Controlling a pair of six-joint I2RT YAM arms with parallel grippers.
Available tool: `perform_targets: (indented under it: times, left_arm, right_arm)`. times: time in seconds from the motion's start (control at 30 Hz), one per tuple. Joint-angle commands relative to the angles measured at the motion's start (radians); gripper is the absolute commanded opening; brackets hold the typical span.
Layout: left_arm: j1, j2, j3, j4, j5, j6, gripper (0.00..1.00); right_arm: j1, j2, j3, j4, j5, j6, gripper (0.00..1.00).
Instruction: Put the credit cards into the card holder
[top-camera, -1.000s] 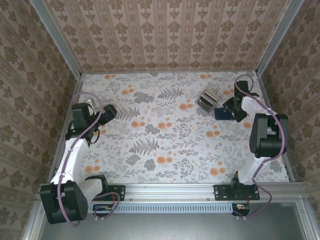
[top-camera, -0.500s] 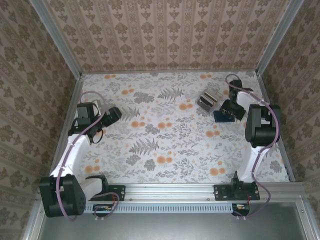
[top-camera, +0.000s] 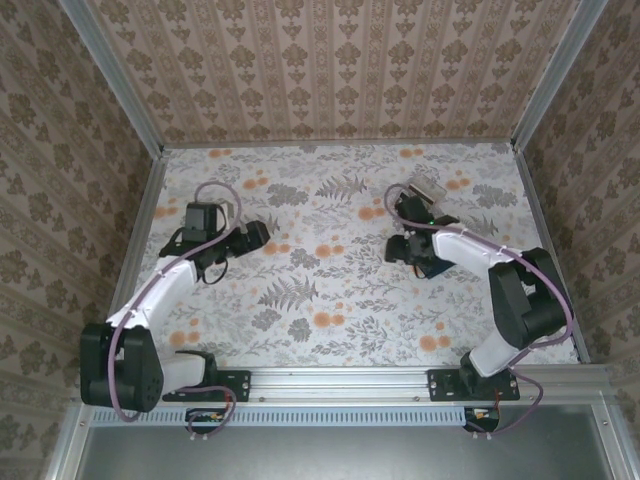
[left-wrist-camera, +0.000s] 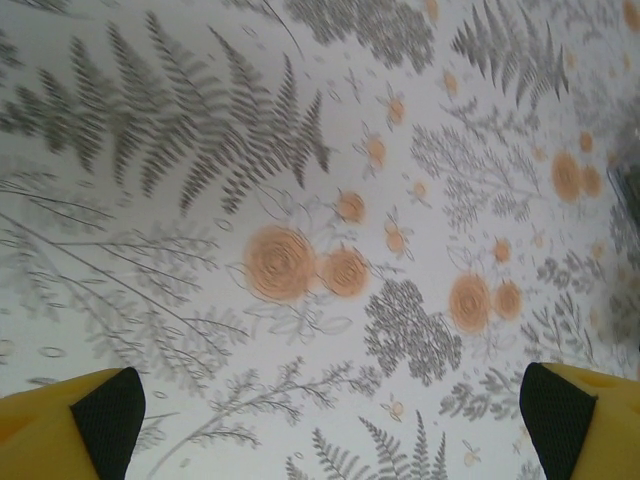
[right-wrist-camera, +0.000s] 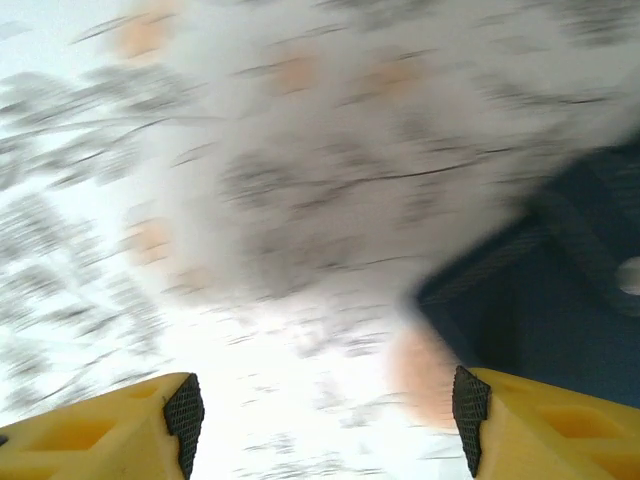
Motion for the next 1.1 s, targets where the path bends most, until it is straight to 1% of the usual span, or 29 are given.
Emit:
perform_targets:
  times: [0.0,0.07,0.17,0.23,0.27,0.3,0.37,0.43,0.53,0.6,0.73,0.77,0.87,0.9,0.97,1.03,1.07]
  left_arm:
    - [-0.037,0.039,0.026,-0.002,0.052,0.004,1.0]
    - [-0.072,0.05,0.018,0.006,0.053,0.006,1.0]
    - [-0.117,0.047,0.013,0.021,0.056,0.002,1.0]
    - [-0.147,0.04,0.018,0.022,0.055,0.016,1.0]
    - [-0.16,0.038,0.019,0.025,0.051,0.028,1.0]
    - [-0.173,0.039,0.022,0.03,0.045,0.044,1.0]
    - [-0.196,0.05,0.036,0.038,0.045,0.072,1.0]
    - [-0.212,0.079,0.074,0.015,0.07,0.103,1.0]
    - [-0.229,0.121,0.113,0.005,0.099,0.137,1.0]
    - [-0.237,0.144,0.13,0.008,0.105,0.131,0.98]
    - [-0.25,0.181,0.149,0.012,0.115,0.137,0.97]
    - [-0.25,0.187,0.15,0.015,0.111,0.137,0.97]
    - [-0.25,0.207,0.163,0.016,0.116,0.129,0.95]
    - [-0.281,0.211,0.166,0.014,0.118,0.132,0.95]
    - [-0.287,0.214,0.169,0.01,0.108,0.136,0.95]
    - [-0.288,0.213,0.168,0.007,0.108,0.135,0.95]
    - [-0.289,0.213,0.172,0.001,0.11,0.138,0.95]
  right_arm:
    - [0.076,0.007,0.007,0.176,-0.082,0.065,0.67]
    - [0.098,-0.009,0.028,0.164,-0.05,0.098,0.67]
    - [0.074,-0.109,0.005,0.084,0.062,0.172,0.68]
    - [0.013,-0.176,-0.03,-0.012,0.208,0.271,0.74]
    - [-0.026,-0.197,-0.05,-0.036,0.236,0.296,0.75]
    - [-0.078,-0.209,-0.079,-0.044,0.233,0.313,0.76]
    - [-0.197,-0.252,-0.139,-0.031,0.135,0.354,0.76]
    - [-0.287,-0.265,-0.219,0.054,-0.027,0.369,0.73]
    - [-0.33,-0.248,-0.279,0.163,-0.133,0.36,0.64]
    - [-0.345,-0.237,-0.289,0.18,-0.164,0.371,0.61]
    - [-0.348,-0.223,-0.349,0.324,-0.22,0.411,0.57]
    - [-0.35,-0.179,-0.342,0.335,-0.233,0.413,0.56]
    - [-0.354,-0.125,-0.324,0.347,-0.242,0.424,0.53]
    - [-0.354,-0.112,-0.328,0.36,-0.24,0.432,0.52]
    - [-0.355,-0.088,-0.318,0.368,-0.242,0.428,0.48]
    - [-0.359,-0.07,-0.295,0.331,-0.233,0.406,0.45]
    - [-0.363,-0.072,-0.3,0.331,-0.227,0.406,0.4]
